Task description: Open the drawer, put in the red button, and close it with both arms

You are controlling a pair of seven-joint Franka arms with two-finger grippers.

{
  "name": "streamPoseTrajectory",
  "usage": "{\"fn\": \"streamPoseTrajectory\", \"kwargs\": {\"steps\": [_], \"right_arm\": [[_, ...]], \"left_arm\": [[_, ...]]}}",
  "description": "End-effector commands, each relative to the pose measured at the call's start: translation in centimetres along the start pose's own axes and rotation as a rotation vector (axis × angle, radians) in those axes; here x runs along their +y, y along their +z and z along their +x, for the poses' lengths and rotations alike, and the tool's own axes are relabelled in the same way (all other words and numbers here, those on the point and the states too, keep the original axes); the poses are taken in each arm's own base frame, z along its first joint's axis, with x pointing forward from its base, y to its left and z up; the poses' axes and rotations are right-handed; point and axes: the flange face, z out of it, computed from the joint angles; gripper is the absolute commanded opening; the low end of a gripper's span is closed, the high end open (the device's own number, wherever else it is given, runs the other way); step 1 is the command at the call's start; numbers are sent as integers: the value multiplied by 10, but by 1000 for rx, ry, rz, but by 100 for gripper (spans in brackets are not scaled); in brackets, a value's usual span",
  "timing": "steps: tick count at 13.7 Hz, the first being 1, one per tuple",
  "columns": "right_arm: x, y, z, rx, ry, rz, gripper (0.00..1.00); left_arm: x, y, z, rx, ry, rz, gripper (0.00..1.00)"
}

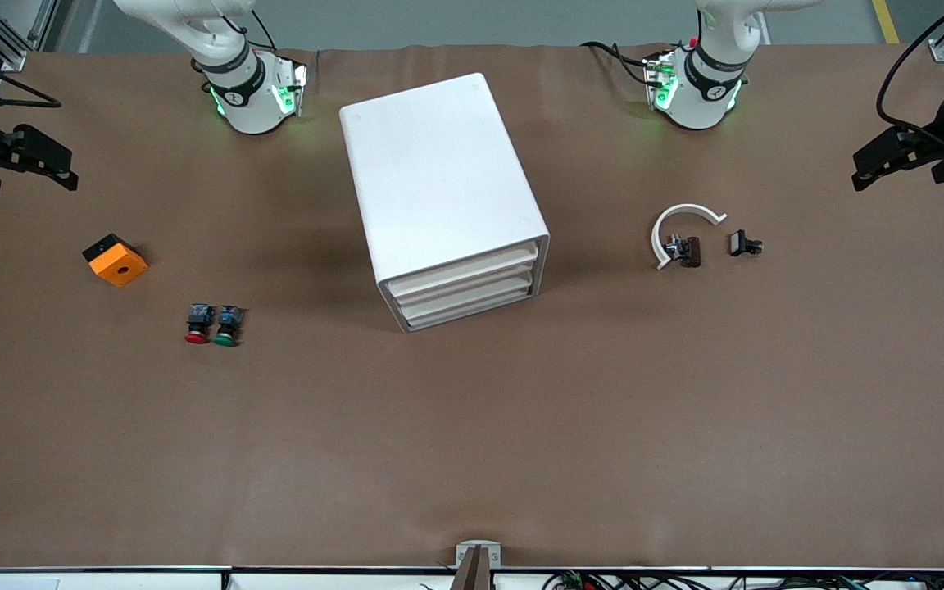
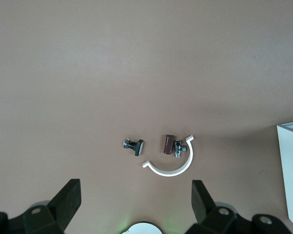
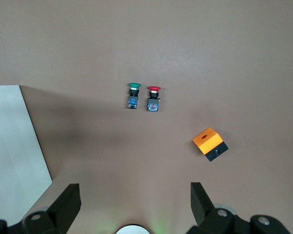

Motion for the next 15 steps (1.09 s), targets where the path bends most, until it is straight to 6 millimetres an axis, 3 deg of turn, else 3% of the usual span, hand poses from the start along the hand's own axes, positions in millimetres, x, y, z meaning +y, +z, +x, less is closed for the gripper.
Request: {"fn": "streamPoseTrajectory", "kwargs": {"steps": [1,4,8,9,11,15], "right_arm": [[-1,1,3,-10,-14,-12,100],[-1,2,4,-12,-16,-10,100],[5,40,21,-98,-7,-6,100],[4,56,24,-130,-7,-6,100],[11,102,40,-146,3,-8,100],[29,229,46,-65,28,-10,100]], "left_arm": [[-3,-5,2,-4,20,13,100],[-2,-3,4,-8,21,13,100],[9,12,16,-36,37,0,100],[14,13,23,-36,48,-5,100],[29,34,39,-75,83,-67,100],[86,82,65,-112,159,-175,100]]}}
